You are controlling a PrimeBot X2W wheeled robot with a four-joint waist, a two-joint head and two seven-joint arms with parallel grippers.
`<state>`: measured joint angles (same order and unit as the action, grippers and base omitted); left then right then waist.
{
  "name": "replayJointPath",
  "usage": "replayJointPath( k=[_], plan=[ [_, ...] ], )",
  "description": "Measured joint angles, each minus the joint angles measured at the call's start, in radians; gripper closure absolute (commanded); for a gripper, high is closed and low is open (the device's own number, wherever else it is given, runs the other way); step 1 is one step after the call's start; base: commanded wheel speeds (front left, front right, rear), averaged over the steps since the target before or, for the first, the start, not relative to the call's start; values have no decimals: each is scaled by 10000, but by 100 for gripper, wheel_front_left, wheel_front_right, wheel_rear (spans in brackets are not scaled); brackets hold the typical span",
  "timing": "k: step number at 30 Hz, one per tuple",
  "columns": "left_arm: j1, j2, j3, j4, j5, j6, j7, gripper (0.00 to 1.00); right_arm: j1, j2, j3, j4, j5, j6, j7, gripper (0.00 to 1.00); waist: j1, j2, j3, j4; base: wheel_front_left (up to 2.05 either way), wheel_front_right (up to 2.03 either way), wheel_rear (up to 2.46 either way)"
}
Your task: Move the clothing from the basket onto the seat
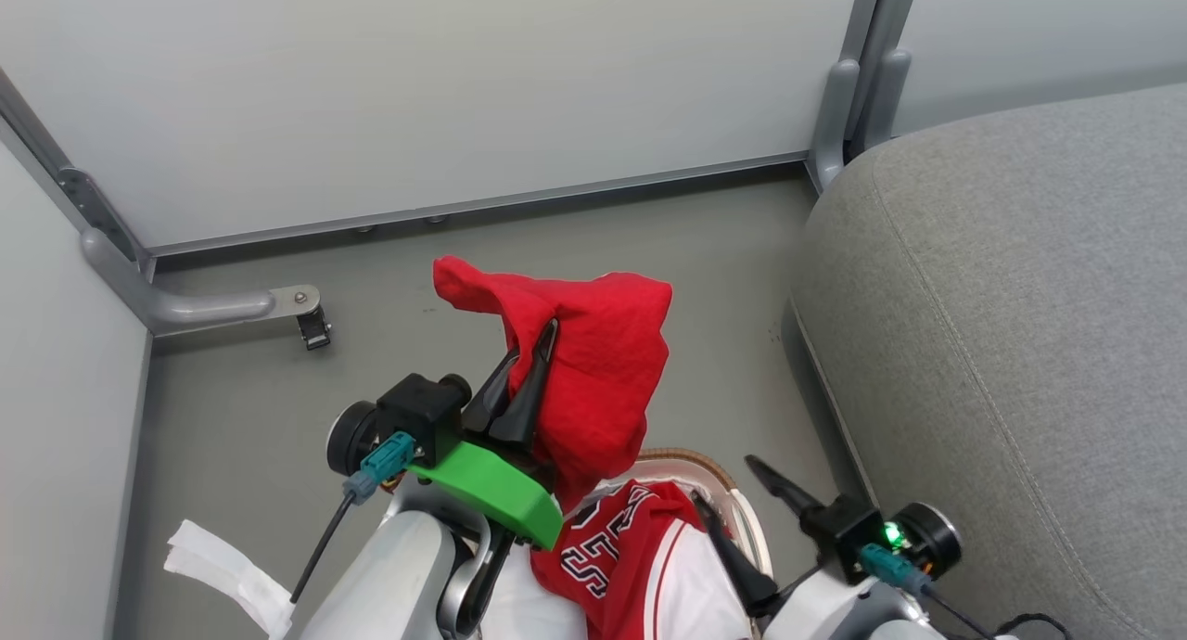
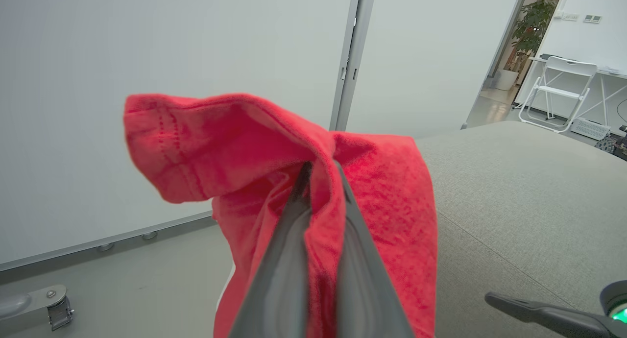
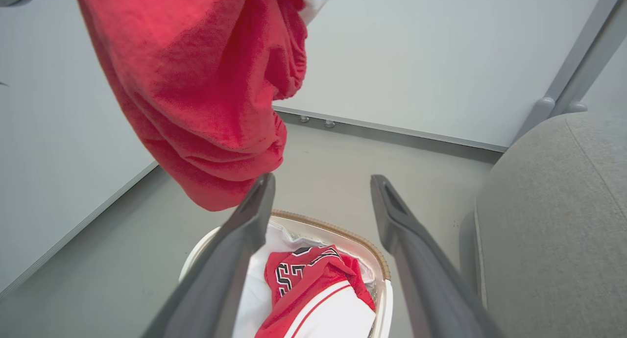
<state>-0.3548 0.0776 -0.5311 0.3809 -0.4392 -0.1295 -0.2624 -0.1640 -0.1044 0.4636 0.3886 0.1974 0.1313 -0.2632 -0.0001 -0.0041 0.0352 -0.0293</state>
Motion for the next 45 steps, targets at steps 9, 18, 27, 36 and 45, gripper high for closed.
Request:
replayJointPath(
  k=[9,18,27,36,45],
  plan=[
    [-9,-94,-247,29,-48,0,0,100,-1012,-46,2150,-408,483,0,0,0,1,0,-101,240,0,0,0],
    [-206,-221,-1043,-10,-334,0,0,100,-2004,453,2073,1039,86,0,0,0,0,0,-44,749,0,0,0],
    [-231,-263,-1885,61,-859,0,0,100,-2185,556,2146,848,851,0,0,100,0,0,-131,1516,0,0,0],
    [-1,-263,-1394,221,-487,0,-2,0,-1731,548,1668,959,803,0,0,100,1,0,-285,1214,0,0,0],
    [172,-267,-941,199,-21,0,-15,0,-1534,506,955,681,485,2,-2,100,1,0,-192,-318,0,0,0]
  ],
)
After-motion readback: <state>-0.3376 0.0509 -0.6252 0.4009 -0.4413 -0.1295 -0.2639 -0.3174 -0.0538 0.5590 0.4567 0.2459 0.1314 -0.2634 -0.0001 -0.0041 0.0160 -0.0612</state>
